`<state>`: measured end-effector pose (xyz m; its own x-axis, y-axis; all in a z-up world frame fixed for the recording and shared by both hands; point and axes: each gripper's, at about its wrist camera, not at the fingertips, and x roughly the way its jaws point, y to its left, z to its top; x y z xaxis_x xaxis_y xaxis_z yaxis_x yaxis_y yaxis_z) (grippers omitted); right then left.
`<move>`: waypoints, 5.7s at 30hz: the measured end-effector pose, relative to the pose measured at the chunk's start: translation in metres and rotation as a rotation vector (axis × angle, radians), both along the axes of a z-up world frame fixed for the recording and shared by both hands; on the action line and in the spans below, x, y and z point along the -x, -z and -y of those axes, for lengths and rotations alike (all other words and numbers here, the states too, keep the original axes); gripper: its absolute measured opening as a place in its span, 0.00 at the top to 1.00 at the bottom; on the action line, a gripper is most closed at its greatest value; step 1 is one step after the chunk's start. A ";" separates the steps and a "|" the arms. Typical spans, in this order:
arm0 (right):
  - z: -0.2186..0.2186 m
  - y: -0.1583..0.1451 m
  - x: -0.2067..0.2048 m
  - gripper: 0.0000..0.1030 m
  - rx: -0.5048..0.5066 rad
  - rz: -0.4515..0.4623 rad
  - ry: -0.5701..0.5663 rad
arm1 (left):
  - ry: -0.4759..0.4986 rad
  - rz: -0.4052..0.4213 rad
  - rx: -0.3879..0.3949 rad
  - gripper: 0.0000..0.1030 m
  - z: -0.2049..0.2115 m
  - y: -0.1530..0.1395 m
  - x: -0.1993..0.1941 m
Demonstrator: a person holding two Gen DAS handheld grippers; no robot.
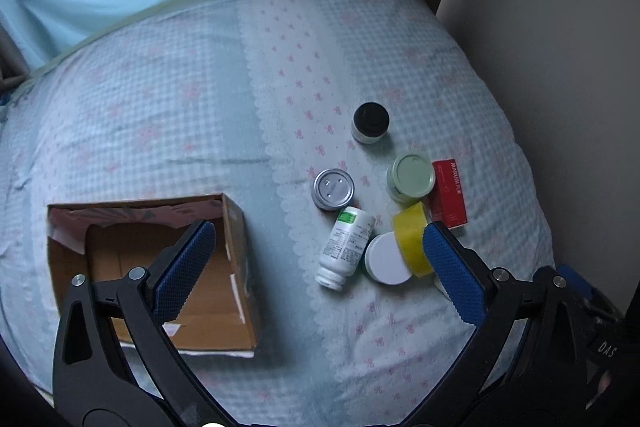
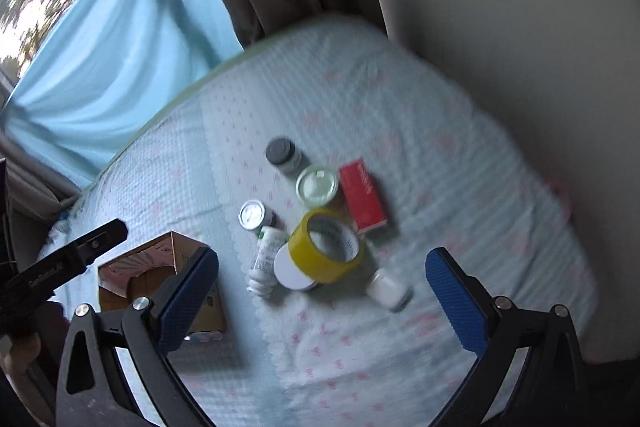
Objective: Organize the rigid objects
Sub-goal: 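Grasp the silver-lidded tin with the left tool while the right tool grasps the yellow tape roll, then carry the tin and tape roll into the cardboard box and open both tools, then lift both tools out of the box and move toward the remaining items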
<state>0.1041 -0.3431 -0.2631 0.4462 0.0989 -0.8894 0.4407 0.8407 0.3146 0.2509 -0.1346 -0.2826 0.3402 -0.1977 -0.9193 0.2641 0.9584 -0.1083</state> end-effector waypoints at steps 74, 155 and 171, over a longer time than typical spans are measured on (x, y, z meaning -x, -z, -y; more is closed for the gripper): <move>-0.118 -0.063 -0.042 0.06 -0.081 0.144 -0.193 | -0.218 0.064 0.059 0.50 -0.199 -0.098 0.048; -0.328 -0.037 -0.005 0.00 0.255 0.001 -0.634 | -0.050 0.031 -0.007 0.00 -0.310 -0.079 0.101; -0.111 -0.075 0.044 0.00 0.223 0.036 -0.423 | 0.070 0.045 -0.095 0.00 -0.105 -0.077 0.141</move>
<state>0.0598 -0.2317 -0.1886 0.4386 0.0870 -0.8945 0.0379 0.9926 0.1151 0.1095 -0.0300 -0.2060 0.3696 -0.1354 -0.9193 0.3329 0.9429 -0.0050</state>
